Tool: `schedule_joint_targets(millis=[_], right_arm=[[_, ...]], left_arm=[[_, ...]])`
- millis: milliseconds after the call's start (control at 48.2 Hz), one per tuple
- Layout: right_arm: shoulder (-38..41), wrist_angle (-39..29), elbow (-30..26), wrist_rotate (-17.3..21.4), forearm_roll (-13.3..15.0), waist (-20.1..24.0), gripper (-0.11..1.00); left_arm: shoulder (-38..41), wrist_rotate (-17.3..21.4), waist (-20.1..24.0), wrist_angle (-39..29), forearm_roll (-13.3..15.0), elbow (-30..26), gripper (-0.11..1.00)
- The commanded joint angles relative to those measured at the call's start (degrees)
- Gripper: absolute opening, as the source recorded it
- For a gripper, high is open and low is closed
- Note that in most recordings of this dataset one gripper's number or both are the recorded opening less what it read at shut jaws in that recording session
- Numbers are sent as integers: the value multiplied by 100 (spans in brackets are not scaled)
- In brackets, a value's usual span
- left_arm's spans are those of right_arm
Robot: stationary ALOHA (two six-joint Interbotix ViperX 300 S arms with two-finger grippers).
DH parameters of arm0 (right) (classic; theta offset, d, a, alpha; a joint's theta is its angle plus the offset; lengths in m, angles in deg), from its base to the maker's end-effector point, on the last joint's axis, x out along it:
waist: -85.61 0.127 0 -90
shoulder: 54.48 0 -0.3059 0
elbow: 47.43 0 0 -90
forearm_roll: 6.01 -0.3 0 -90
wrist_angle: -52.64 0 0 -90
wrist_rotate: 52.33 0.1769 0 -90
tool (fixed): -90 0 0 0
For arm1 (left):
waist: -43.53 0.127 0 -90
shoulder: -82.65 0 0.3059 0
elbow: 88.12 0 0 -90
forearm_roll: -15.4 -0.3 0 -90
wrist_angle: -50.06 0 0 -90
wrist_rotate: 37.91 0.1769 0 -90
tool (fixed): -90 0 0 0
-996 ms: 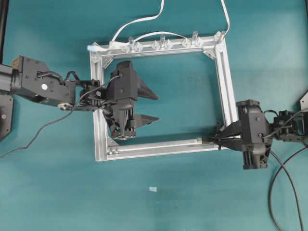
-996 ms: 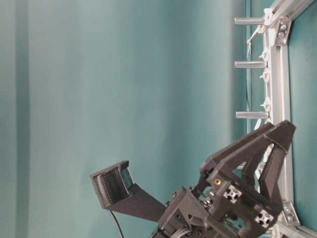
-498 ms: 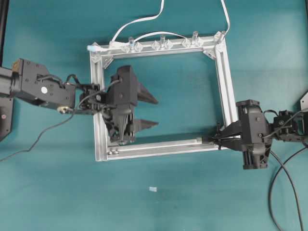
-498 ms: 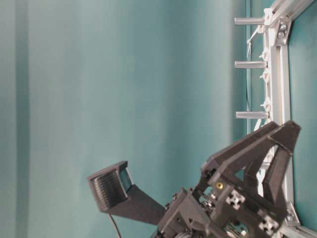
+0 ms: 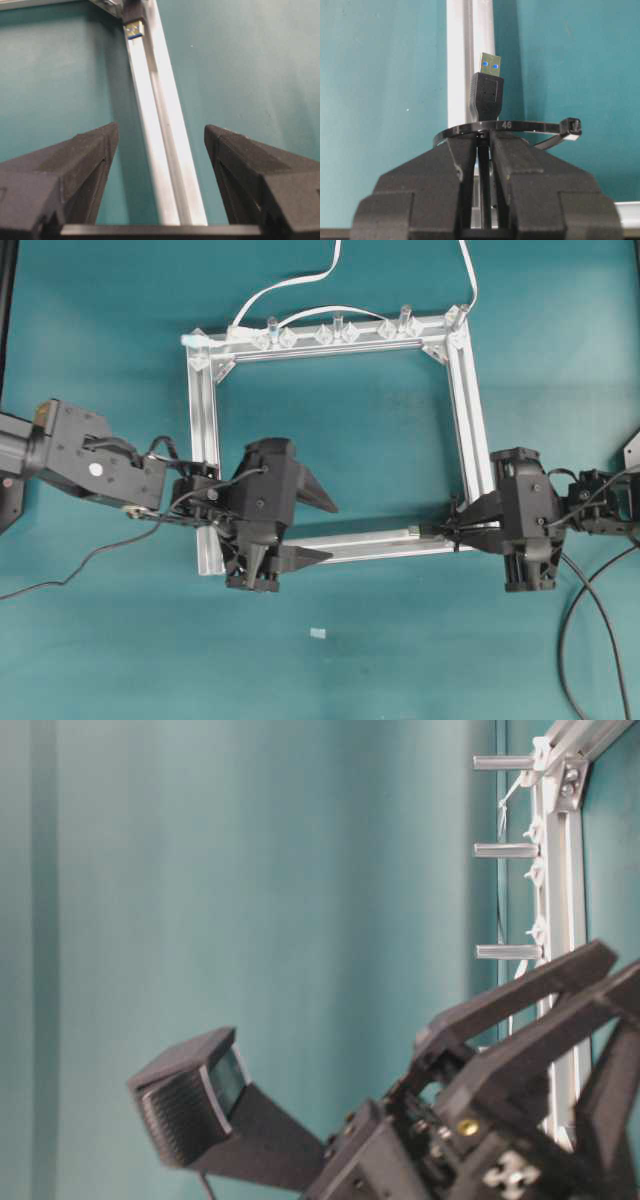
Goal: Insert the wire through the string loop located on the right side.
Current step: 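Move the left gripper across the frame to the plug tip beyond the loop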
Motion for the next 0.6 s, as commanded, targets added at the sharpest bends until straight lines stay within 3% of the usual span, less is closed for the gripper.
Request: schedule_joint_targets(millis=[0,581], right_arm=[[-44,53,-35,-9,9,-18,12],[-44,53,-35,-9,9,-18,12]], left_arm=[[88,-35,-44,18,-18,-264,73],[1503,-26,272,0,-18,-1872,75]])
